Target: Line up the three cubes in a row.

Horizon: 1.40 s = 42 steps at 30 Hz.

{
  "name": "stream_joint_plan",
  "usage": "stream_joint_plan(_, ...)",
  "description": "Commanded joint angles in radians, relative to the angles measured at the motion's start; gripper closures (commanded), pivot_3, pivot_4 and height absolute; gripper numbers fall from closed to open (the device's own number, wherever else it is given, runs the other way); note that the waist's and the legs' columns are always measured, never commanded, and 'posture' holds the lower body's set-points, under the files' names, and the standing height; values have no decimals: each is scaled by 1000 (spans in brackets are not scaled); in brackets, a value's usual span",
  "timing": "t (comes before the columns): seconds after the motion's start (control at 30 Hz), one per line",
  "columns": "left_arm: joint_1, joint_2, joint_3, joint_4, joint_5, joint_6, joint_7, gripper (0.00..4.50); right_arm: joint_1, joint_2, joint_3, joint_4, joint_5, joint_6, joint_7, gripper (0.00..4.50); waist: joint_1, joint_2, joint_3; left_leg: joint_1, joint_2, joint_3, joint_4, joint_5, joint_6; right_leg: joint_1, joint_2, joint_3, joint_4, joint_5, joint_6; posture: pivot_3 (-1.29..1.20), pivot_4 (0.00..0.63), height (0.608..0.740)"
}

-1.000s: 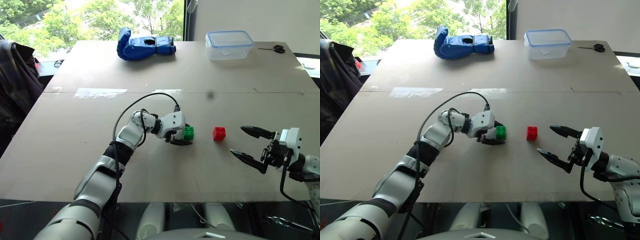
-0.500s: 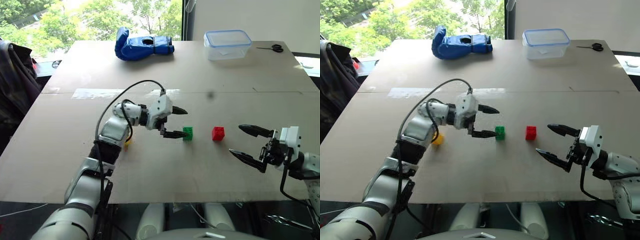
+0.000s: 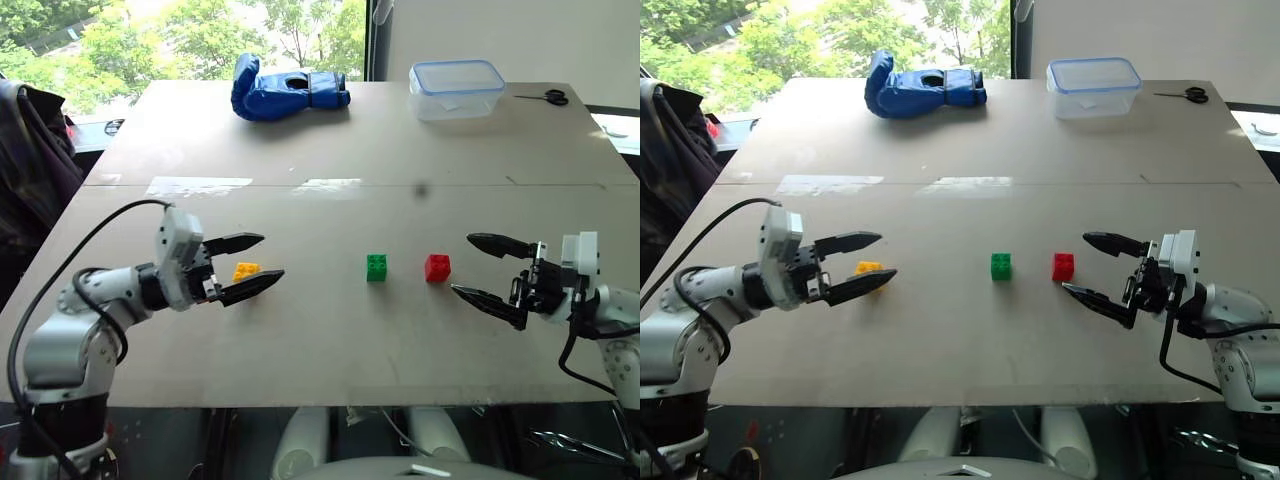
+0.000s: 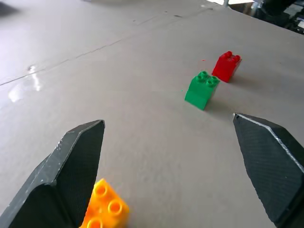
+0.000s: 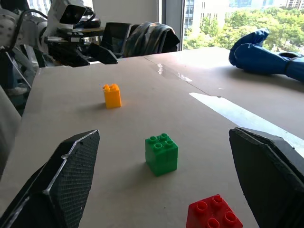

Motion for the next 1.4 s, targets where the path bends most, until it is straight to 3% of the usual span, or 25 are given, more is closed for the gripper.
stream_joint_plan(0.03, 135, -125, 76, -138, 43, -88, 171, 86, -38, 18, 31, 6, 8, -2, 27, 0, 6, 0, 0, 0, 0, 0, 0, 0, 0, 1, 0, 0, 0, 0, 0, 0, 150, 740)
stream_joint_plan(0.2, 353, -312, 60, -359, 101, -122, 376, 86, -87, 30, 66, 19, 2, 3, 40, 0, 6, -3, -1, 0, -1, 0, 0, 0, 0, 1, -5, -1, 0, 0, 0, 0, 150, 740)
stream_joint_plan(0.4, 347, -361, -21, -326, 205, -160, 520, 86, -114, 37, 91, 1, 8, 26, 42, 0, 20, -1, -2, 1, -1, 0, 0, 0, 0, 2, 1, -1, 0, 0, -1, 0, 150, 740)
stream_joint_plan(0.67, 248, -286, -147, -141, 326, -204, 527, 86, -107, 25, 100, -26, -29, 61, -18, 0, 13, -1, -3, 3, -1, 3, 0, 0, 0, 2, 2, -1, 0, 0, -1, 0, 150, 740)
stream_joint_plan(1.13, 114, -247, -231, 43, 361, -286, 511, 86, -83, -2, 89, -74, -54, 73, -58, 0, 17, -1, -3, 2, -1, 2, 0, 0, 0, 1, 1, -2, 0, 0, 0, 0, 150, 740)
stream_joint_plan(1.23, 100, -248, -243, 65, 369, -305, 510, 856, -83, -4, 87, -70, -54, 71, -56, 0, 16, -1, -3, 2, -1, 2, 0, 0, 0, 1, 1, -2, 0, 0, 0, 0, 150, 740)
stream_joint_plan(1.4, 86, -259, -254, 83, 375, -343, 521, 2905, -71, -8, 81, -80, -51, 70, -58, 0, 16, -1, -3, 2, -1, 2, 0, 0, 0, 1, 1, -2, 0, 0, 0, 0, 150, 740)
